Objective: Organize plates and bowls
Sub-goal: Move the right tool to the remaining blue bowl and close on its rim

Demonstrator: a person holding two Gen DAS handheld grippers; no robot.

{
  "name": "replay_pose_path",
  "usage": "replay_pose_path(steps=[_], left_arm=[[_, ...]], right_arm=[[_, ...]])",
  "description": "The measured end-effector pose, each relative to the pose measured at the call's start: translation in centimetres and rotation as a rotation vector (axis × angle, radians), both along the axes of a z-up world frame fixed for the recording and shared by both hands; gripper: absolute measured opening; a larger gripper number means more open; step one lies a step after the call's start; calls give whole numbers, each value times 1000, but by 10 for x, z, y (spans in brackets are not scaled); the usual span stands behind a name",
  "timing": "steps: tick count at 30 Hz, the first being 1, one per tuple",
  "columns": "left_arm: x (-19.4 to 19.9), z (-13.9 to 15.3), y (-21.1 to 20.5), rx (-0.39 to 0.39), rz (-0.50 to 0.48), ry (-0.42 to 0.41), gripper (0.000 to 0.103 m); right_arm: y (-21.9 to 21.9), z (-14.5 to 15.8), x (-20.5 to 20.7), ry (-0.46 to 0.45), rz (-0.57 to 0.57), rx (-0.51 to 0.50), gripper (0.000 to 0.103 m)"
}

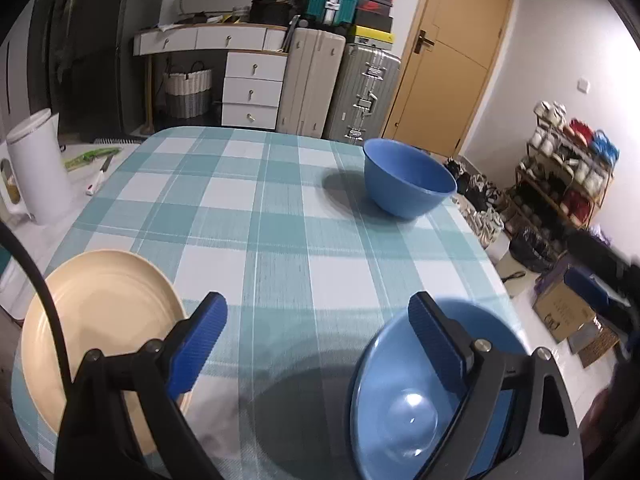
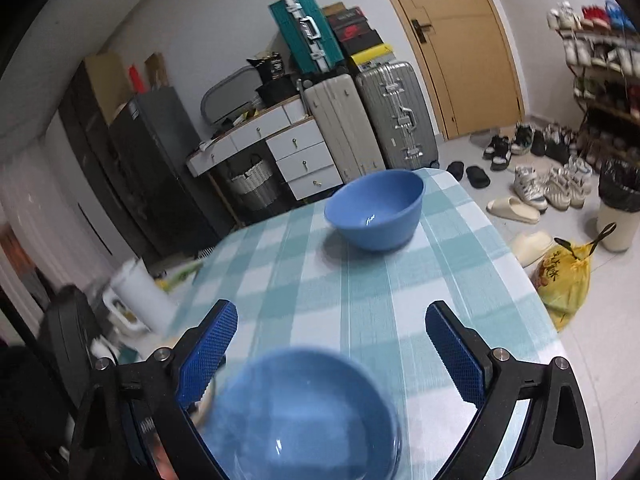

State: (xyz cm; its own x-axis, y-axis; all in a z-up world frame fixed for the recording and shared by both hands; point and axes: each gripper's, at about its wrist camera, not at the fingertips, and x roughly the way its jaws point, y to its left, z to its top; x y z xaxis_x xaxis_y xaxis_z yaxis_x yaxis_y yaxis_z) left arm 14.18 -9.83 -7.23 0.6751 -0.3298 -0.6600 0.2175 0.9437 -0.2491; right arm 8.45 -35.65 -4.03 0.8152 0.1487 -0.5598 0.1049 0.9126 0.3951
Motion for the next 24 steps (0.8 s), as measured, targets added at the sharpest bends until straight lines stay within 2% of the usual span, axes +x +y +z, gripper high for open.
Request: replay_pose_path(steps=[4, 9, 16, 17, 20, 23, 24], left_arm=[[21, 13, 1, -45, -5, -2, 93], [61, 34, -9, -35, 13, -21, 94], [102, 9, -31, -28, -23, 63, 94], [109, 5, -35, -15, -32, 76, 94], [122, -2, -38, -9, -27, 100, 94], [129, -5, -32, -46, -13, 131, 94], [130, -5, -29, -59, -6, 129, 94]], right_arm=[[-26, 14, 54, 86, -19, 16, 97], [-60, 9, 124, 206, -57, 33, 97], [-102, -33, 213, 378, -121, 90, 95], [-104, -39, 222, 397, -127, 90, 93], [-109, -55, 248, 450, -137, 75, 75], [-108, -72, 268, 497, -142, 52, 72], [-106, -76, 273, 505, -139, 42, 66]])
